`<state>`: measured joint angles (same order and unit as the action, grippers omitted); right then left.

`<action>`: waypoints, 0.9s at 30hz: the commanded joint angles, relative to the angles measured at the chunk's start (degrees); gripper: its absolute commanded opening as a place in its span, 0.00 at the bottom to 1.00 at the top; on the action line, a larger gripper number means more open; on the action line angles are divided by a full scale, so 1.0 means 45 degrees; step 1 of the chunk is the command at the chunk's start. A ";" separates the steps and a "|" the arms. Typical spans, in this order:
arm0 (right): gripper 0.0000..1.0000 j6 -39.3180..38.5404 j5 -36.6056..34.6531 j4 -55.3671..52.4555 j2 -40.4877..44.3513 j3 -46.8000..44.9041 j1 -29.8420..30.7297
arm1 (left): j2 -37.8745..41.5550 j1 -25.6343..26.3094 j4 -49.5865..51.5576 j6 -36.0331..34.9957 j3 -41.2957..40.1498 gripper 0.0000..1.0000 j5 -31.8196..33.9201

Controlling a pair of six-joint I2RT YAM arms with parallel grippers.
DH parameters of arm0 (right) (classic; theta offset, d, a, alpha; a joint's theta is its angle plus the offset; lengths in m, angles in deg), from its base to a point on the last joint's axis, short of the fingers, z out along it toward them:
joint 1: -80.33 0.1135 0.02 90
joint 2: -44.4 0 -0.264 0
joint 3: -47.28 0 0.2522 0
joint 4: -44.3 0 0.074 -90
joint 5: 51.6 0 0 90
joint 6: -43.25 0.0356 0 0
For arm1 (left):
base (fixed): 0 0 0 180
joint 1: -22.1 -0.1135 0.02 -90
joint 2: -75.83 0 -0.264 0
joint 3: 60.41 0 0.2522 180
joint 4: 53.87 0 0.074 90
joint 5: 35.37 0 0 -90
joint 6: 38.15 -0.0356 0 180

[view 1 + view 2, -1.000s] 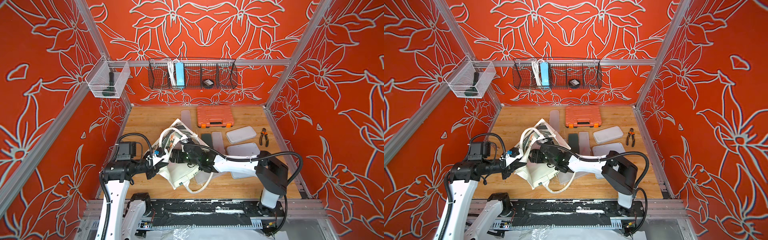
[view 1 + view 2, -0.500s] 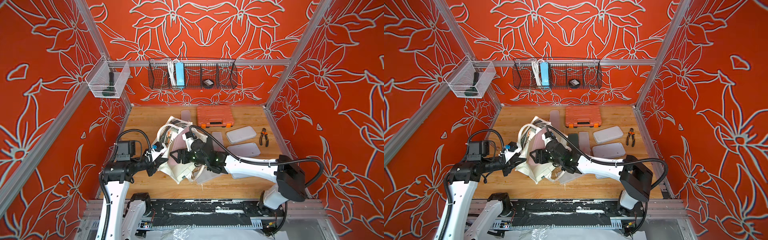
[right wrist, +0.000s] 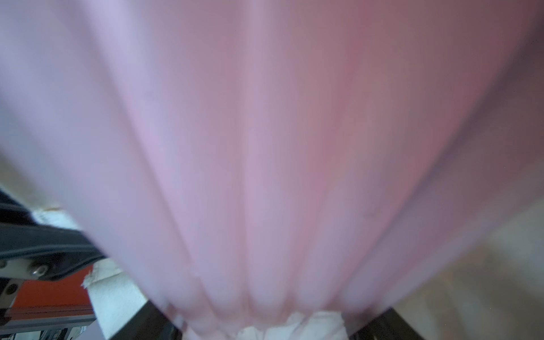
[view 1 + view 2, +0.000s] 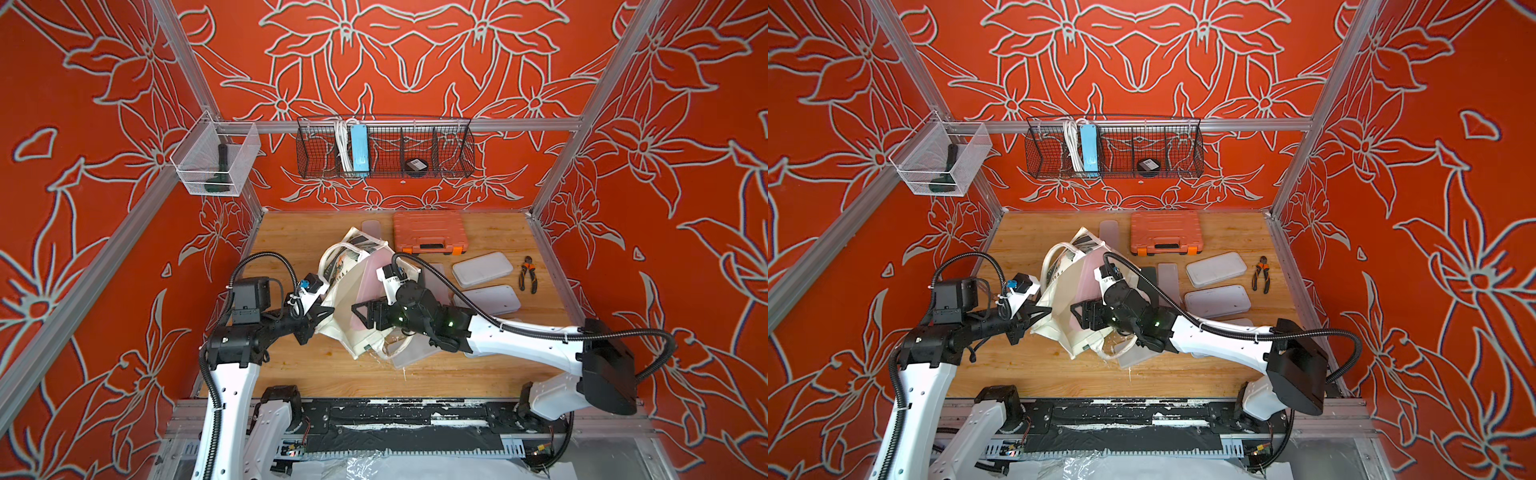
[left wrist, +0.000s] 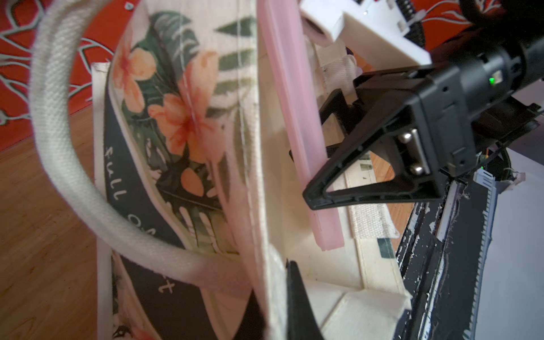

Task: Take out the pencil case from the canvas bag
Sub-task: Pick up the pencil case from the canvas bag.

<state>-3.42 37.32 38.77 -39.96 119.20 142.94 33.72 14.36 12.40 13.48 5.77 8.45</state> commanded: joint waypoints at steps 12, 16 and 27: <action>0.49 0.0402 0.0985 0.0937 -0.0166 -0.0146 -0.0060 | -0.0188 0.0081 -0.1805 0.3579 0.0708 0.00 0.0189; 0.50 0.0261 0.0911 0.0827 -0.0110 0.0002 0.0007 | -0.0252 0.0081 -0.1893 0.3753 0.0885 0.00 0.0596; 0.52 -0.0727 -0.0108 -0.0540 0.1036 0.0380 -0.0356 | -0.0252 0.0081 -0.2487 0.5284 0.0880 0.00 0.1119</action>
<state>-4.20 38.98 37.96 -38.06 119.02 142.31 32.17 14.36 5.64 34.27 8.03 13.02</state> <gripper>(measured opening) 0.757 0.086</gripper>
